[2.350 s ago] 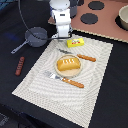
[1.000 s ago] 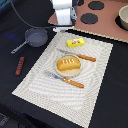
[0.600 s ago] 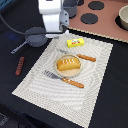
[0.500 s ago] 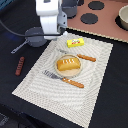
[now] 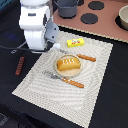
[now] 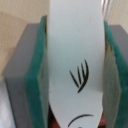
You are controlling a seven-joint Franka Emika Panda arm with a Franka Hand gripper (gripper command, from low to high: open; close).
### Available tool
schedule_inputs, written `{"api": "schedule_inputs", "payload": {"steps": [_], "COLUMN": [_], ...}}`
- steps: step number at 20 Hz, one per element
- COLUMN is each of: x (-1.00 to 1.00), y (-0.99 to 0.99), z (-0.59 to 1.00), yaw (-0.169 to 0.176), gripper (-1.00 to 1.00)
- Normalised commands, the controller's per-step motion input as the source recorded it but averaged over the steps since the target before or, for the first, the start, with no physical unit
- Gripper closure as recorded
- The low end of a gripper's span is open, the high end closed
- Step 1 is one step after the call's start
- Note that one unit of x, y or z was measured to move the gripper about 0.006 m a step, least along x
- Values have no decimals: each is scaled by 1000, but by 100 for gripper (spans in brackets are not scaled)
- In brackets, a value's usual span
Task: Interact with the objects in diverse but meaningful ways.
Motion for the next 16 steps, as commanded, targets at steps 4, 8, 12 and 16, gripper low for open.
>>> {"api": "schedule_inputs", "payload": {"steps": [4,8,12,16], "x": [785,733,703,699], "y": [-585,-596,-590,-641], "z": [309,219,135,9], "yaw": [-5,-8,0,-1], "gripper": [100,100,100,100]}}
